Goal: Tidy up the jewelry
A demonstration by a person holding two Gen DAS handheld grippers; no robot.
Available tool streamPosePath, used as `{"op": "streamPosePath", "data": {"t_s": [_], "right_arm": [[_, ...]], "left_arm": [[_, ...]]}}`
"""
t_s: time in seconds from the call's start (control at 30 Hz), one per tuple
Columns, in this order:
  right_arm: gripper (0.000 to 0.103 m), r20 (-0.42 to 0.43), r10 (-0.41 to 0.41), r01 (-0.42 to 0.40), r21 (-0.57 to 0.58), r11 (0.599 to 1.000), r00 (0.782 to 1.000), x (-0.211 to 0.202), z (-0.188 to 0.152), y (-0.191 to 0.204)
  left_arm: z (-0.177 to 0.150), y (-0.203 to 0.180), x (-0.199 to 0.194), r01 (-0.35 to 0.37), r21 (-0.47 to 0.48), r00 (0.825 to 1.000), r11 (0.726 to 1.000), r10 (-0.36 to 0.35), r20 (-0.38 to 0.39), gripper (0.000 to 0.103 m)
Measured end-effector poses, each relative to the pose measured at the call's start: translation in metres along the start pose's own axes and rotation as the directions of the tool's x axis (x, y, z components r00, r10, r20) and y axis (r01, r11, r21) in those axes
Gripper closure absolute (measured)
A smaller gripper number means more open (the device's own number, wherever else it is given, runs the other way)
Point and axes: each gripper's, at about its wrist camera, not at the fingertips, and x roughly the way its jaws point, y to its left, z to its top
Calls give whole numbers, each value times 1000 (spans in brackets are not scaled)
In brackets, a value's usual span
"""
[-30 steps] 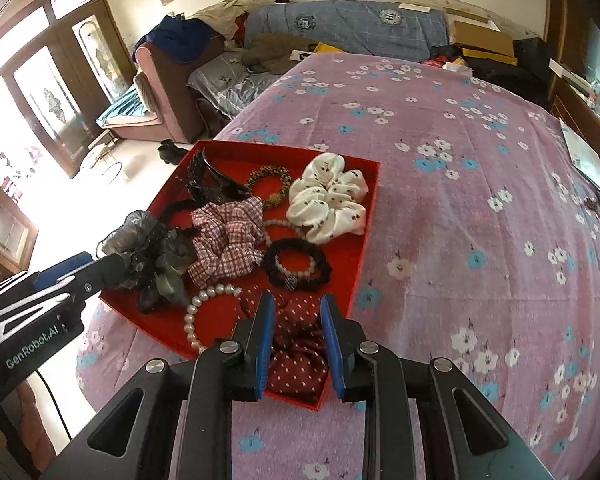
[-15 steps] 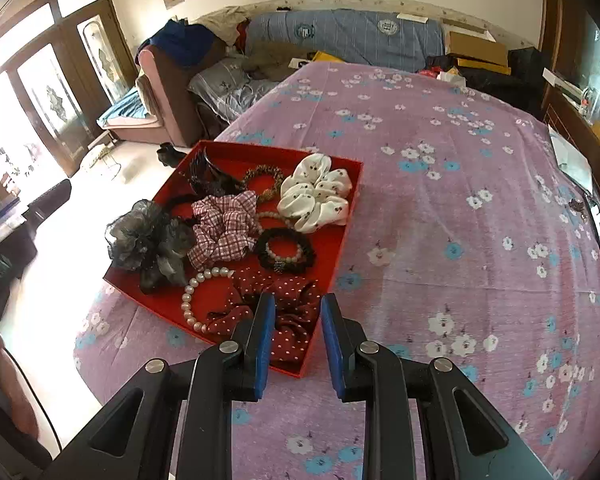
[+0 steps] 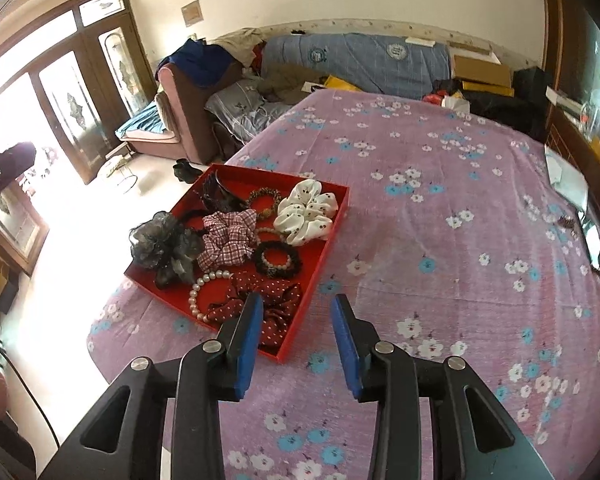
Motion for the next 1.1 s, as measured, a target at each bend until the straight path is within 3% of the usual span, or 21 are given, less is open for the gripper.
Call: {"op": "streamPosePath", "data": {"t_s": [0.13, 0.47, 1.1], "right_arm": [[53, 1, -4, 4, -8, 1000, 1000, -12, -5, -6], [48, -43, -34, 34, 0, 999, 998, -18, -23, -23], [42, -53, -40, 37, -43, 998, 998, -11, -30, 1]], "left_arm": [[-15, -14, 1, -3, 62, 996, 998, 8, -94, 1], [-59, -35, -4, 81, 87, 964, 993, -55, -259, 1], [-69, -20, 9, 131, 62, 930, 989, -101, -353, 1]]}}
